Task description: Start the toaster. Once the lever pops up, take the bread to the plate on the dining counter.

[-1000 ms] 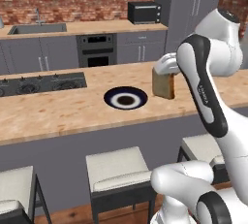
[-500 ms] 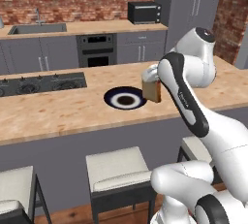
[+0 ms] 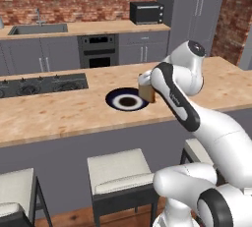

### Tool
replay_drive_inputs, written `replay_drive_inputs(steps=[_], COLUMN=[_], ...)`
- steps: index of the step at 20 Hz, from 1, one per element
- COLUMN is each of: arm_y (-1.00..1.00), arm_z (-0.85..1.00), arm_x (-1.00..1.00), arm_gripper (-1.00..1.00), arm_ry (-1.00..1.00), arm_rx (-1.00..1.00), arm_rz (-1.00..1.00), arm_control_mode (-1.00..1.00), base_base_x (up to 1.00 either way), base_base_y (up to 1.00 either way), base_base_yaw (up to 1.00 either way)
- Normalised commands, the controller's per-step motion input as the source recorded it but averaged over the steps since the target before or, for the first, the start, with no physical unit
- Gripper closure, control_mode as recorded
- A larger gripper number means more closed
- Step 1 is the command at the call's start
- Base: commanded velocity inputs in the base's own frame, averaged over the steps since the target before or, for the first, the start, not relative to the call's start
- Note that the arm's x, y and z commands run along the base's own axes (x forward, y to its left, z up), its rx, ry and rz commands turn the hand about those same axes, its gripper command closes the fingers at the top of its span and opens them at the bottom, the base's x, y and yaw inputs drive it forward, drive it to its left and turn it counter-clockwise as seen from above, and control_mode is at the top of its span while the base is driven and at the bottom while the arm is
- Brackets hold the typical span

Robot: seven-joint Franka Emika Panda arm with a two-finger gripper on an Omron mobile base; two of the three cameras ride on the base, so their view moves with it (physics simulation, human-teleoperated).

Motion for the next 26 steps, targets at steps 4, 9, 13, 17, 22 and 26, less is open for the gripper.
replay_drive_inputs(steps=[4,9,13,17,22,26], arm_y=[0.15,0.11,0.02,0.00,0.00,0.00], arm_z=[-0.01,-0.03,-0.17,-0.31,-0.23,-0.14], arm_x=[0.34,0.34,0.26,0.13,0.12,0.12], arm_gripper=[1.00,1.00,1.00,1.00,1.00,1.00], arm_ry=[0.06,0.02,0.00,0.00,0.00,0.00], arm_rx=[0.04,0.01,0.00,0.00,0.01,0.00], arm_rz=[0.00,0.00,0.00,0.00,0.00,0.00], arm_control_mode=[-1.00,-1.00,-1.00,-1.00,-1.00,-1.00], base_base_x=[0.00,0.00,0.00,0.00,0.00,0.00], base_base_y=[0.00,0.00,0.00,0.00,0.00,0.00], base_base_yaw=[0.00,0.00,0.00,0.00,0.00,0.00])
